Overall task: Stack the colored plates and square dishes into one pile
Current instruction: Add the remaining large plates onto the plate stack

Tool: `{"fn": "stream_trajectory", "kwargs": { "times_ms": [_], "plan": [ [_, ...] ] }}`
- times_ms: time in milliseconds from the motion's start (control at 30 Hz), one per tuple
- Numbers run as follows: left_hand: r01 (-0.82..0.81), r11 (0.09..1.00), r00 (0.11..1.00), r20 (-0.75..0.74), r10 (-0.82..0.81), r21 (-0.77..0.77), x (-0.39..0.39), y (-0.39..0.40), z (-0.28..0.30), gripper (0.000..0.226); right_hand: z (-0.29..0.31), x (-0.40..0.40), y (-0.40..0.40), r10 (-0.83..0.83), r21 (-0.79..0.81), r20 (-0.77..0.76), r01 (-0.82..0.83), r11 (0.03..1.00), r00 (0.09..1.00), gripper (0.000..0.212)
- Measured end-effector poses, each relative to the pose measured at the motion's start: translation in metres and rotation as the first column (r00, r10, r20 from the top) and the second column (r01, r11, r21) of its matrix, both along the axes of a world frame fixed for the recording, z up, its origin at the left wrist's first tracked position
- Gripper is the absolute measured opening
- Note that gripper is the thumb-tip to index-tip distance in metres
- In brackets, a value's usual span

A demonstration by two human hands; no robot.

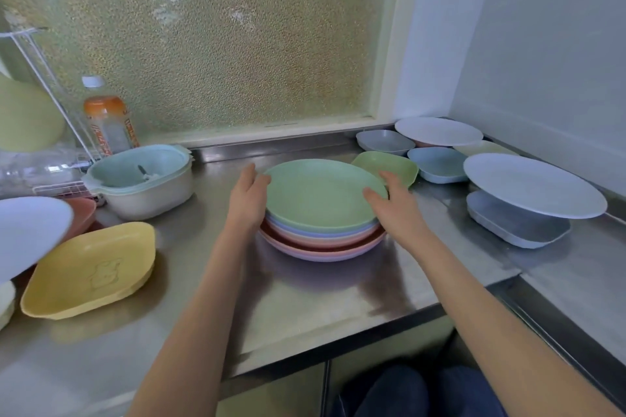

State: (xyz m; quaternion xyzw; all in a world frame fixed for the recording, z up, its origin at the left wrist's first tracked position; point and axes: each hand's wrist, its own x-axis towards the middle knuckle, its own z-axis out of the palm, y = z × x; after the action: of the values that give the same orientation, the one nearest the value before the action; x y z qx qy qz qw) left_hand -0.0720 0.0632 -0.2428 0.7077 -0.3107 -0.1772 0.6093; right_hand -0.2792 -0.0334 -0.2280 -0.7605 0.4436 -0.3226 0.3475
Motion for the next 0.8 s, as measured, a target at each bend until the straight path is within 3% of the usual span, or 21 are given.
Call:
{"fn": "stream_trajectory", "kwargs": {
  "times_ms": [133,267,567,667,733,800],
  "plan": [
    [0.047,0.997,0.992,-0.116,-0.054,-0.062,0.006,-0.009,-0.011,0.042,-0.008,0.006,-0.006,-0.006,0.063,0.017,0.005,0.998,1.000,0.059],
    [-0.003,0.987,0.969,-0.245,-0.037,-0.161,0.006,-0.014,-0.017,0.051,-0.015,0.005,-0.010,-0.013,0.056,0.085,0.008,0.998,0.996,0.064],
    [-0.049,0.987,0.976,-0.215,0.015,-0.155,0.010,-0.018,-0.023,0.053,-0.027,0.008,-0.016,-0.040,0.057,0.079,0.035,0.998,0.996,0.065],
    [-0.062,0.982,0.971,-0.237,0.019,-0.177,0.010,-0.019,-0.024,0.052,-0.030,0.003,-0.021,-0.009,0.040,0.084,0.006,0.999,0.996,0.056],
    [-0.065,0.979,0.969,-0.247,0.016,-0.193,0.011,-0.019,-0.026,0.052,-0.030,-0.004,-0.029,-0.050,-0.024,0.125,0.053,0.998,0.991,0.049],
    [-0.070,0.976,0.969,-0.248,0.017,-0.208,0.009,-0.019,-0.026,0.051,-0.026,-0.019,-0.044,-0.194,-0.239,0.090,0.210,0.948,0.977,0.045]
  ]
}}
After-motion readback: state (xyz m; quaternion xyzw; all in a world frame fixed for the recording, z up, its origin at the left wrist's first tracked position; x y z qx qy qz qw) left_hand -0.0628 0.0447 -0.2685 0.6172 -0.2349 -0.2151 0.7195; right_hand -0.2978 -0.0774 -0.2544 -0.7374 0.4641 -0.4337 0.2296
